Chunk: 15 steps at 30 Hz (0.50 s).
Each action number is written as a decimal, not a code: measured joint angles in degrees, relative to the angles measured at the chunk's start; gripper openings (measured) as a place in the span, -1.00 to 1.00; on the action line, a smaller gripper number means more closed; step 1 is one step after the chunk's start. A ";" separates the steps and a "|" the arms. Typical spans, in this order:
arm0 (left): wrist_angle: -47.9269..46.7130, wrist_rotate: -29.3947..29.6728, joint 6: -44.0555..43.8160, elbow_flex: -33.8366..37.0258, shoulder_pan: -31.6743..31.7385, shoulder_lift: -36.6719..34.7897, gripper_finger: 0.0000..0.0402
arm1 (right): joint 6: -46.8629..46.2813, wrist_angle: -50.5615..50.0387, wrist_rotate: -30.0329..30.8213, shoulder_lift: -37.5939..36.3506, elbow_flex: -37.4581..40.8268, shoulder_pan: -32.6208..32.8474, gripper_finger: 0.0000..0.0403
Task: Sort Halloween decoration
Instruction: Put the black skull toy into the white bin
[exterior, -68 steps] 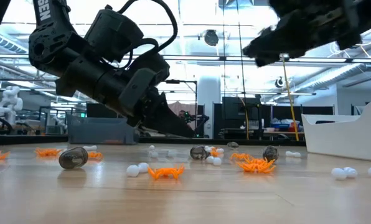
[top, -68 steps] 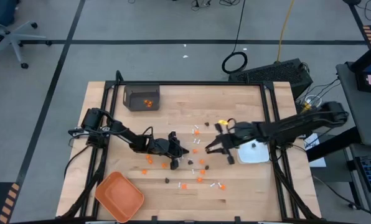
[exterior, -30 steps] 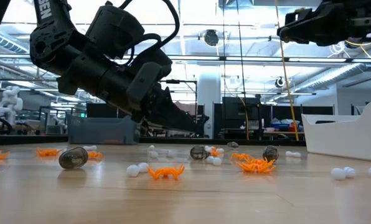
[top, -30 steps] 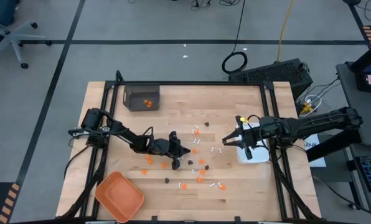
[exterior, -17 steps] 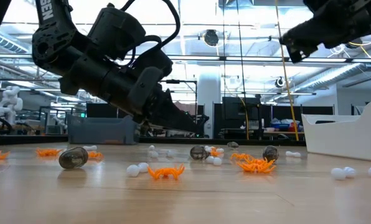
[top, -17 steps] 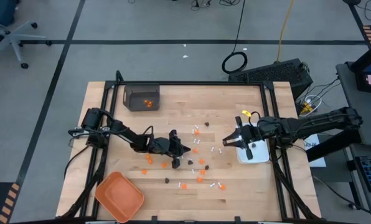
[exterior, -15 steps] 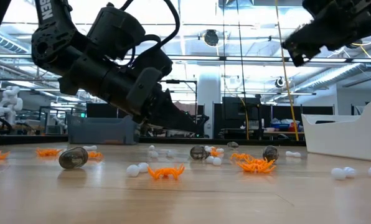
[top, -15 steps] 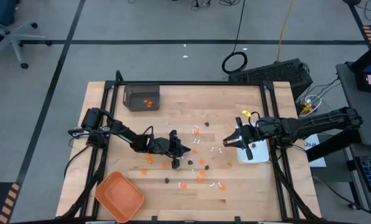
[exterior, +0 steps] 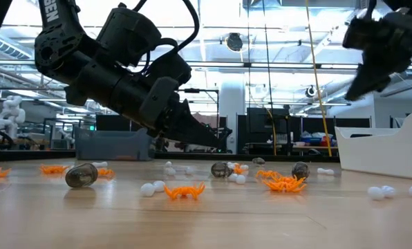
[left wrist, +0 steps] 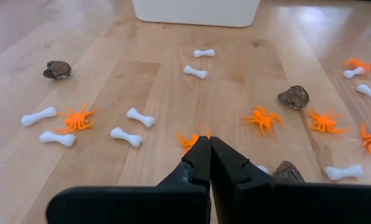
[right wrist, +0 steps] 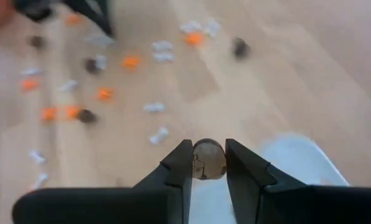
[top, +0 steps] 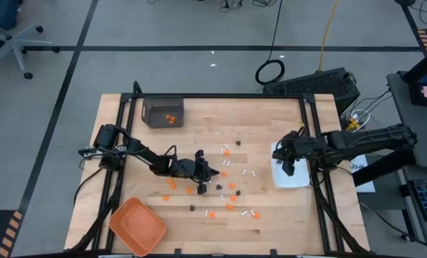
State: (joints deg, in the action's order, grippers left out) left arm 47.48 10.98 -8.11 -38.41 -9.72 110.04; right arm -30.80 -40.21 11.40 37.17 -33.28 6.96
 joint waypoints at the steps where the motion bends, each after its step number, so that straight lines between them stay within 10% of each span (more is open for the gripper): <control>1: 0.00 0.00 -0.13 0.00 0.00 0.00 -1.00 | -1.38 -2.04 0.77 0.00 -0.06 0.00 -0.70; 15: -0.80 1.24 -1.03 0.05 -1.01 -0.93 -1.00 | -14.63 -17.91 2.41 5.59 -0.02 0.02 -0.51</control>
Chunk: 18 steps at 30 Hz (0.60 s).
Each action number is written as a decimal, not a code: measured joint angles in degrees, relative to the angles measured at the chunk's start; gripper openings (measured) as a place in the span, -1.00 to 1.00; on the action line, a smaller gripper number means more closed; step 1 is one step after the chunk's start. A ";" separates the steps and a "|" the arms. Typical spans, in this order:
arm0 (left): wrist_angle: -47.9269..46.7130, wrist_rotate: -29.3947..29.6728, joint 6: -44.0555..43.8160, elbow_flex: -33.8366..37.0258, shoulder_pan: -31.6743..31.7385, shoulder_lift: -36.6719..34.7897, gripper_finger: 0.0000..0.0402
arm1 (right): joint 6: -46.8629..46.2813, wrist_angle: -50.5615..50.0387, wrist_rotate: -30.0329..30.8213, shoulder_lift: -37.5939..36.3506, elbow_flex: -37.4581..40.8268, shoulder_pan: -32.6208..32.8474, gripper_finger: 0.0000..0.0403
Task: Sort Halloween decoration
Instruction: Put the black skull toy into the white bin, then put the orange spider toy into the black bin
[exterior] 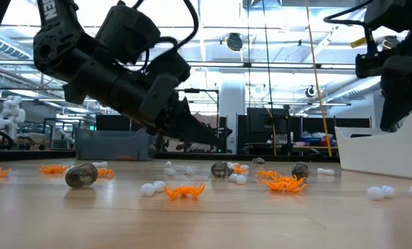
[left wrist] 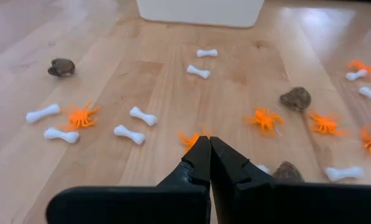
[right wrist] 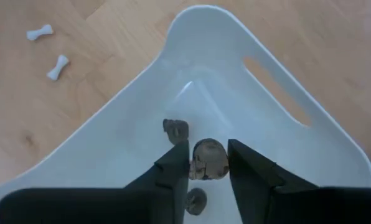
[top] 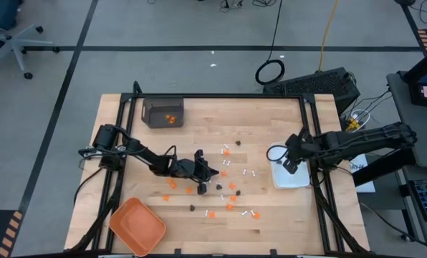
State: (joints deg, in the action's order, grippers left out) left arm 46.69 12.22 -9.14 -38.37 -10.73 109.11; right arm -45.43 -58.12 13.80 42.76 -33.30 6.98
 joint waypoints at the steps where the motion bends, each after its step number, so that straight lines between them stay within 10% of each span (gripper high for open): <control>1: -0.72 0.51 0.02 0.00 -0.43 -0.55 -1.00 | -0.38 -0.16 0.00 0.11 0.00 0.00 -0.46; 12: -28.00 4.55 -11.68 0.00 -2.30 -14.72 -1.00 | -1.49 0.10 -0.03 -0.12 -1.54 2.47 -0.22; 18: -42.41 5.63 -13.06 0.00 -1.08 -25.62 -1.00 | -0.98 6.50 10.65 0.09 -2.64 10.70 -0.28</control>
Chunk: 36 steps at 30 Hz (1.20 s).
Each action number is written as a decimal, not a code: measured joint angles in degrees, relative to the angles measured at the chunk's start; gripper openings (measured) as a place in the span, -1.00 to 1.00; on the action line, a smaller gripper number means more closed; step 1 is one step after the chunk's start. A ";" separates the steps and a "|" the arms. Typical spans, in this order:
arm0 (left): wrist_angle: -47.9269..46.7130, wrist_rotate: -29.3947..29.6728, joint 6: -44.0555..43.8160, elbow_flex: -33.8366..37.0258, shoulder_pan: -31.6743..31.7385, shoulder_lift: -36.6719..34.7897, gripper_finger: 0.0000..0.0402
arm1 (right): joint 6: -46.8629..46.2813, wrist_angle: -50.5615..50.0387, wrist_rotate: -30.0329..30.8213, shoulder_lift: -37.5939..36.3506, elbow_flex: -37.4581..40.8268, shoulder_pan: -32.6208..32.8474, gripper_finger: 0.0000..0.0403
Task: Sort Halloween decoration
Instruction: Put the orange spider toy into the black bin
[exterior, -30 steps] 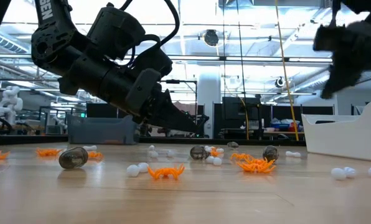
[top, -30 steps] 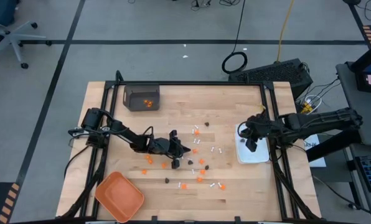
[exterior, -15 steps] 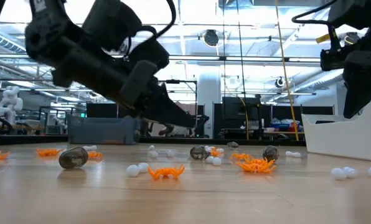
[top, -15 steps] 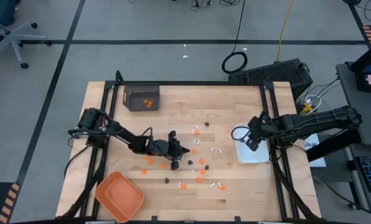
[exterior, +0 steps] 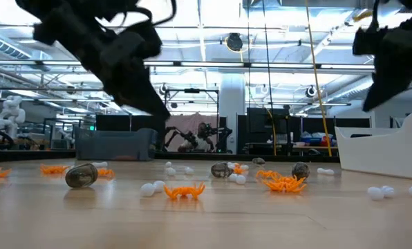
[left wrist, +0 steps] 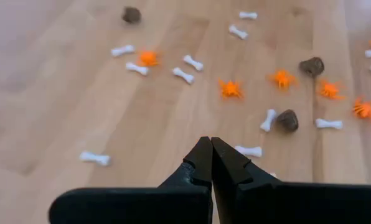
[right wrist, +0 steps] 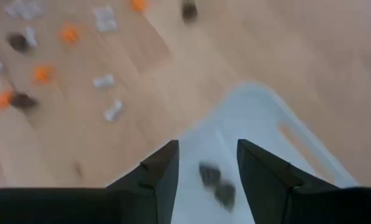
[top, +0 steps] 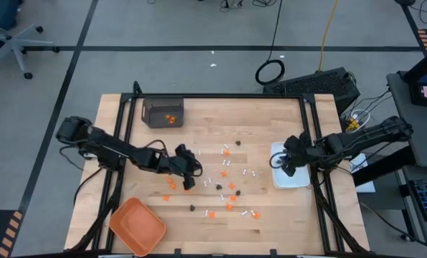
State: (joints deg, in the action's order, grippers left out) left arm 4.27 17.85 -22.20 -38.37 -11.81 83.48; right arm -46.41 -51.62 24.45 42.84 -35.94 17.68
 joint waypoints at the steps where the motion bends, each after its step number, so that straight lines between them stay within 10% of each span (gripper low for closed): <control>1: -1.57 0.79 0.00 0.00 0.24 -1.82 -1.00 | 0.19 1.29 2.58 0.28 0.00 1.40 -0.28; 12: -10.39 7.52 3.89 0.00 4.94 -11.13 -0.99 | 16.52 29.89 27.60 11.74 0.00 11.39 -0.29; 25: -10.60 -0.69 12.95 0.00 13.19 -4.65 -0.20 | 45.03 74.17 23.13 41.05 0.00 13.08 -0.29; 36: -4.98 -9.06 20.59 -0.09 17.09 2.08 -0.09 | 55.46 98.82 21.58 58.00 0.00 10.59 -0.29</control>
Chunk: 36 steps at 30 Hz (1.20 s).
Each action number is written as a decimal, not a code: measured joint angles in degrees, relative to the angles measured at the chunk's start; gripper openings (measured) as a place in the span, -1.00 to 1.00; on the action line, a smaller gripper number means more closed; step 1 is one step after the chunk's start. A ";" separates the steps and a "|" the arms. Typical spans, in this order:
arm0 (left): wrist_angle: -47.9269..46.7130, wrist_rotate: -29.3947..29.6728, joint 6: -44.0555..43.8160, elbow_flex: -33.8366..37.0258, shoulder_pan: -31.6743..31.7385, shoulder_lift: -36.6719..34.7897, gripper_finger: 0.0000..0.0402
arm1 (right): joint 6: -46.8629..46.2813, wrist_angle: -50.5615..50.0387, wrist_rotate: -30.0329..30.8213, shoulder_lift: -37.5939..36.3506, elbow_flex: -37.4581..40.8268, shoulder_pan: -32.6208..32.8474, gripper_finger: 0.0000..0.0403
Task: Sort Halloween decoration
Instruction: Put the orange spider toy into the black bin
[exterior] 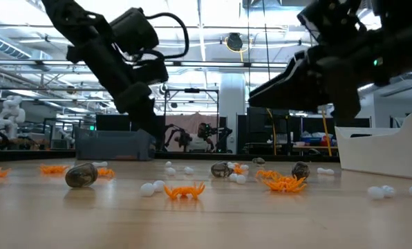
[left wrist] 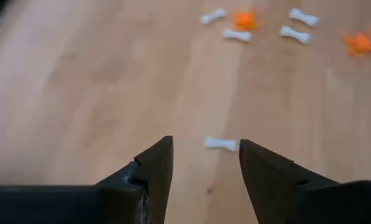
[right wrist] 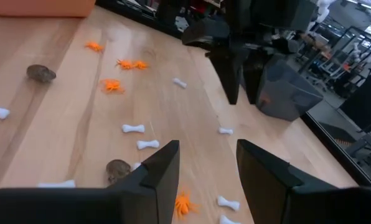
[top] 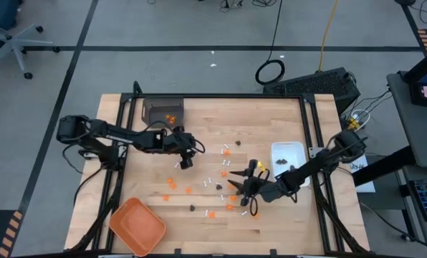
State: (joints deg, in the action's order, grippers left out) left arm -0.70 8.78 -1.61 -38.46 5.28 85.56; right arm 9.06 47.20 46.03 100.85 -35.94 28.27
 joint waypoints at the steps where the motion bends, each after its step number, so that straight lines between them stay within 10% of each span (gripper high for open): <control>1: 1.19 -0.35 0.33 0.00 0.02 0.91 -0.09 | 0.05 0.65 -0.03 0.59 0.00 -0.11 -0.29; 36: -6.09 3.95 -4.04 -1.00 -33.40 2.14 -0.29 | -2.38 2.34 -2.83 1.19 0.04 -0.17 -0.29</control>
State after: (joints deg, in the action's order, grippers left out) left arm -6.79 12.73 -5.65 -39.46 -28.11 87.70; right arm 6.68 49.54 43.20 102.04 -35.90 28.10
